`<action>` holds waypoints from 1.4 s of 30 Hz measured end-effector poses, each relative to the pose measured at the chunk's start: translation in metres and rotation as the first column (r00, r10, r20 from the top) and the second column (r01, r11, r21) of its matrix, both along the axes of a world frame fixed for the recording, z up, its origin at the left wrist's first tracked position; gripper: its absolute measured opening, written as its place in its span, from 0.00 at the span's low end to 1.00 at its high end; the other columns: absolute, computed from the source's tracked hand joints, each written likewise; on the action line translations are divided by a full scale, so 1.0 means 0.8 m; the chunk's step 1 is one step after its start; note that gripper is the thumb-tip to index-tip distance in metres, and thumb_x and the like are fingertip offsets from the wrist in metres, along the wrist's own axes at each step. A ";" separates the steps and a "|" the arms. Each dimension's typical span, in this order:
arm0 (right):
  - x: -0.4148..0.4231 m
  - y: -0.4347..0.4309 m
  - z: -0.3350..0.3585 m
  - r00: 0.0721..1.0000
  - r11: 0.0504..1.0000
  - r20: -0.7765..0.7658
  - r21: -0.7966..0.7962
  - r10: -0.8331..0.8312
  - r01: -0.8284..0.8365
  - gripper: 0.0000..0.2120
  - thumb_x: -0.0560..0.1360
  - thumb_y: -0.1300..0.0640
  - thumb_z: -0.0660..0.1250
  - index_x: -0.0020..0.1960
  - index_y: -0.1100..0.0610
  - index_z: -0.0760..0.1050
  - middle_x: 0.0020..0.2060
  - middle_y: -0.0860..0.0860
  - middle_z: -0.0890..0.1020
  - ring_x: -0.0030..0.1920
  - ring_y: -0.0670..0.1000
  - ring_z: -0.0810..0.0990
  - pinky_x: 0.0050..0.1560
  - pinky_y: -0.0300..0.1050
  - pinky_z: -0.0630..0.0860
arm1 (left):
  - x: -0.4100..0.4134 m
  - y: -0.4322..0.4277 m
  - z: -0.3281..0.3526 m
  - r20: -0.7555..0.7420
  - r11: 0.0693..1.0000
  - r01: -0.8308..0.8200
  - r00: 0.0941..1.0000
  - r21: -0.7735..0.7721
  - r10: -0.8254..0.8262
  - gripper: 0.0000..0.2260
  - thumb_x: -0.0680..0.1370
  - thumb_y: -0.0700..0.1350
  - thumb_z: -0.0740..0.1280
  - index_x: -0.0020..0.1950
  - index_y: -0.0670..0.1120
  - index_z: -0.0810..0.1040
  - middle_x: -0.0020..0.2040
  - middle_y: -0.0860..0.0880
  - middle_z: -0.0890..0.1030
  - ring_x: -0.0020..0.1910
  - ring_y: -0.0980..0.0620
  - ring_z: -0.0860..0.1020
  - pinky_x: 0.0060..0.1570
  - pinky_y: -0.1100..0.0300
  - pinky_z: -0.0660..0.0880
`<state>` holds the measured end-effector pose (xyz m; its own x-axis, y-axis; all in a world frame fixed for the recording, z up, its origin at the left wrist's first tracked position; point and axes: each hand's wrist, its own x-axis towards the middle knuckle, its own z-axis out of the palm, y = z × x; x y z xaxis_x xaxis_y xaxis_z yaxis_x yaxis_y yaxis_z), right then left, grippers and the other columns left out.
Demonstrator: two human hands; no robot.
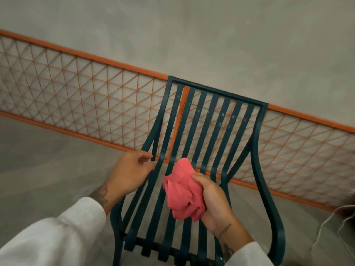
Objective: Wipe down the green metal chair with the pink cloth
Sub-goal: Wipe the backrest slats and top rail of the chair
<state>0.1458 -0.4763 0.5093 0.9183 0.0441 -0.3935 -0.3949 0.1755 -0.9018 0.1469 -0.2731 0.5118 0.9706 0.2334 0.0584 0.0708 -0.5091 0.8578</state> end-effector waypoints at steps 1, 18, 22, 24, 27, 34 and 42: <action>0.027 0.003 -0.010 1.000 1.000 -0.017 -0.006 -0.007 0.007 0.08 0.78 0.56 0.67 0.52 0.58 0.82 0.42 0.56 0.87 0.44 0.55 0.86 0.50 0.53 0.81 | 0.025 0.006 -0.013 -0.009 0.999 0.007 1.000 0.042 -0.007 0.15 0.77 0.48 0.69 0.63 0.48 0.78 0.60 0.51 0.80 0.60 0.54 0.77 0.61 0.59 0.72; 0.501 0.099 0.043 0.453 0.719 0.798 -0.578 0.398 0.386 0.17 0.81 0.52 0.64 0.69 0.48 0.74 0.65 0.46 0.73 0.58 0.44 0.74 0.56 0.28 0.72 | 0.411 0.063 -0.072 0.137 0.968 -0.016 0.990 0.250 -0.019 0.22 0.81 0.47 0.63 0.74 0.51 0.66 0.65 0.46 0.77 0.58 0.47 0.78 0.59 0.51 0.76; 0.560 0.117 0.043 0.178 0.484 0.761 -0.555 0.624 0.677 0.17 0.81 0.61 0.64 0.69 0.57 0.74 0.68 0.54 0.70 0.64 0.51 0.68 0.63 0.26 0.62 | 0.408 0.065 -0.123 0.262 0.961 -0.054 0.965 0.272 -0.020 0.21 0.82 0.46 0.60 0.76 0.51 0.65 0.61 0.51 0.74 0.57 0.53 0.75 0.60 0.57 0.73; 0.580 0.121 0.024 0.186 0.334 0.698 -0.537 0.691 0.774 0.20 0.78 0.66 0.65 0.67 0.54 0.75 0.68 0.54 0.71 0.61 0.56 0.70 0.64 0.43 0.71 | 0.403 0.062 -0.140 0.265 0.981 -0.007 0.963 0.192 -0.045 0.22 0.83 0.49 0.56 0.77 0.55 0.60 0.61 0.52 0.74 0.57 0.55 0.74 0.62 0.57 0.72; 0.577 0.120 -0.034 0.269 0.229 0.630 -0.594 0.729 0.771 0.27 0.73 0.71 0.66 0.68 0.50 0.74 0.67 0.52 0.71 0.56 0.56 0.71 0.57 0.50 0.76 | 0.408 0.063 -0.153 0.266 0.984 -0.016 0.963 0.176 -0.031 0.22 0.83 0.52 0.53 0.77 0.59 0.57 0.59 0.51 0.76 0.57 0.52 0.75 0.61 0.52 0.74; 0.519 0.106 -0.146 0.228 0.098 0.321 -0.748 0.919 0.656 0.28 0.58 0.72 0.74 0.56 0.55 0.83 0.53 0.55 0.81 0.53 0.55 0.70 0.50 0.54 0.82 | 0.406 0.058 -0.154 0.229 0.984 -0.041 0.973 0.172 0.001 0.22 0.83 0.53 0.52 0.77 0.63 0.55 0.49 0.50 0.74 0.48 0.48 0.76 0.52 0.46 0.76; 0.583 0.117 -0.007 0.306 0.196 0.575 -0.650 0.759 0.735 0.24 0.75 0.70 0.66 0.67 0.52 0.75 0.67 0.54 0.72 0.57 0.59 0.72 0.57 0.49 0.74 | 0.404 0.059 -0.153 0.221 0.988 -0.022 0.975 0.156 -0.013 0.22 0.83 0.53 0.52 0.78 0.61 0.55 0.56 0.50 0.76 0.54 0.51 0.75 0.58 0.51 0.75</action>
